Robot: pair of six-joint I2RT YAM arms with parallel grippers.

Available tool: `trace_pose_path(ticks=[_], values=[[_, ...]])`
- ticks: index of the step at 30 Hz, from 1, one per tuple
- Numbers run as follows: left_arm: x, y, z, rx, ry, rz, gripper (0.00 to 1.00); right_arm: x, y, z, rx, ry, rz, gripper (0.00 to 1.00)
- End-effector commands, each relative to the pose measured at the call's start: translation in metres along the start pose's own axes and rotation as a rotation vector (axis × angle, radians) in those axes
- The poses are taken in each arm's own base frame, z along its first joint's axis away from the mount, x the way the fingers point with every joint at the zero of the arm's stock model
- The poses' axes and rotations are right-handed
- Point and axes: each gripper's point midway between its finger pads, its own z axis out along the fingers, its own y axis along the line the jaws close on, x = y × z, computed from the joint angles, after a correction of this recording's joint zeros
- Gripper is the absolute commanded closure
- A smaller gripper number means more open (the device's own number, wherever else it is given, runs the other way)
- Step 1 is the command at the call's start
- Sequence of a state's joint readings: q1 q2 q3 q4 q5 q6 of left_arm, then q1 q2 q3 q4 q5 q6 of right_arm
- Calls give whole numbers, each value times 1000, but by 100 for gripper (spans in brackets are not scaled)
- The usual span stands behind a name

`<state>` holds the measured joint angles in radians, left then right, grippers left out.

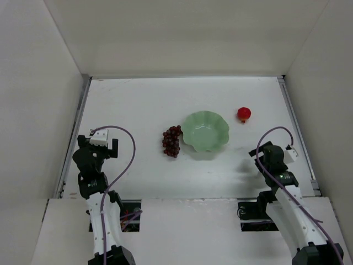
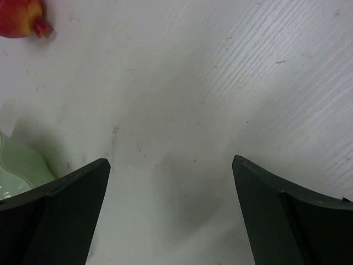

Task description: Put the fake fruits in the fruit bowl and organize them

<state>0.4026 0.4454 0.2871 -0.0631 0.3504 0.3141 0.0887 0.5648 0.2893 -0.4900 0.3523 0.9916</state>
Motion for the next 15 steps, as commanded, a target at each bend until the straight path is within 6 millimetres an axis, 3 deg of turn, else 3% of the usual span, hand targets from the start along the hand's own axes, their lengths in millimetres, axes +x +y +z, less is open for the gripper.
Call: trace_pose_path(ticks=[1, 5, 8, 11, 15], values=[[-6, -1, 1, 7, -34, 17, 0, -18, 10, -4, -4, -43, 33, 0], [-6, -1, 1, 7, -34, 17, 0, -22, 13, -5, -16, -60, 25, 0], [-11, -4, 2, 21, -39, 17, 0, -41, 28, -12, -59, -134, 2, 0], [-22, -18, 7, 86, -38, 33, 0, -77, 52, -25, -81, -245, -74, 0], [-53, -68, 20, 281, -48, 212, 1, -150, 106, -45, -78, -456, -248, 0]])
